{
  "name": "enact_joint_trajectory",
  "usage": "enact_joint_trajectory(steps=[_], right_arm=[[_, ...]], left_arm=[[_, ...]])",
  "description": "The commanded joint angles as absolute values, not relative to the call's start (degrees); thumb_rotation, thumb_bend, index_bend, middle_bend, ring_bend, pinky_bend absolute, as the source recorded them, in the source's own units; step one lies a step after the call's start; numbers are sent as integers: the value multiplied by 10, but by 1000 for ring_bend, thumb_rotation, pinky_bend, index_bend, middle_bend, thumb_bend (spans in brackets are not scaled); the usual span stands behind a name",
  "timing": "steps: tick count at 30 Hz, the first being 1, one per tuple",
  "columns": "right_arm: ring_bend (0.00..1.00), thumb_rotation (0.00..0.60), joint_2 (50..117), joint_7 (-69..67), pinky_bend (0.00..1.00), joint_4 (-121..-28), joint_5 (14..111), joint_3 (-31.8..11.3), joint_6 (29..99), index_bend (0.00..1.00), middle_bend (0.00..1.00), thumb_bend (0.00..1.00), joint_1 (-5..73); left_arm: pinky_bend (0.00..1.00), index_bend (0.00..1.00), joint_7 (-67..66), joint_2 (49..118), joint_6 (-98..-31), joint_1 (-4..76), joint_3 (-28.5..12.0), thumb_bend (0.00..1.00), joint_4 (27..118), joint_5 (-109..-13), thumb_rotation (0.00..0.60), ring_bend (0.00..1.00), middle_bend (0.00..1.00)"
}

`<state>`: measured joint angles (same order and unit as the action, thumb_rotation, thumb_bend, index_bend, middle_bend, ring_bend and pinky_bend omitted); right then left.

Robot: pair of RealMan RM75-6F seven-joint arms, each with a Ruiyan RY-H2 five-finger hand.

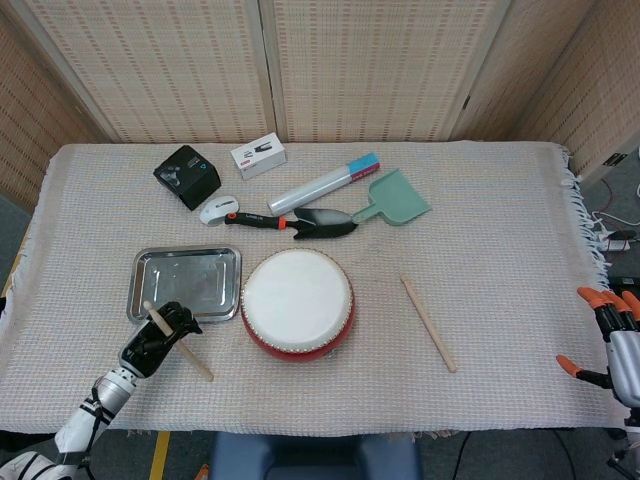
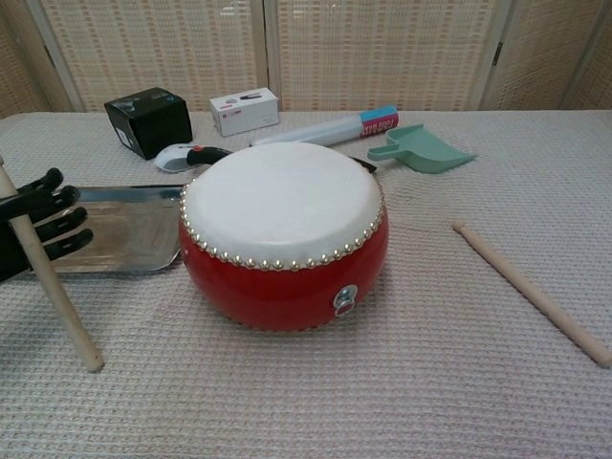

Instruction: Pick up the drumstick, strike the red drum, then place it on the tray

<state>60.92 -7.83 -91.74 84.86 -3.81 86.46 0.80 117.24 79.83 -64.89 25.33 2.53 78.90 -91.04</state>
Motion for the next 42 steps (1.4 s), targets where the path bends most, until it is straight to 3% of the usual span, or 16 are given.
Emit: enact_joint_trajectory(steps=[1, 26, 42], right_arm=[[0, 600, 609, -78, 36, -918, 849, -38, 864, 143, 134, 97, 8], [0, 600, 608, -69, 36, -924, 852, -37, 863, 143, 134, 97, 10], [0, 600, 606, -67, 36, -925, 848, -38, 866, 143, 134, 97, 6]], left_arm=[[424, 499, 1157, 798, -657, 252, 30, 385, 789, -917, 600, 431, 495], [353, 551, 889, 807, -696, 237, 69, 386, 840, -953, 600, 431, 495], [351, 560, 868, 826, -681, 243, 85, 386, 835, -950, 600, 438, 506]])
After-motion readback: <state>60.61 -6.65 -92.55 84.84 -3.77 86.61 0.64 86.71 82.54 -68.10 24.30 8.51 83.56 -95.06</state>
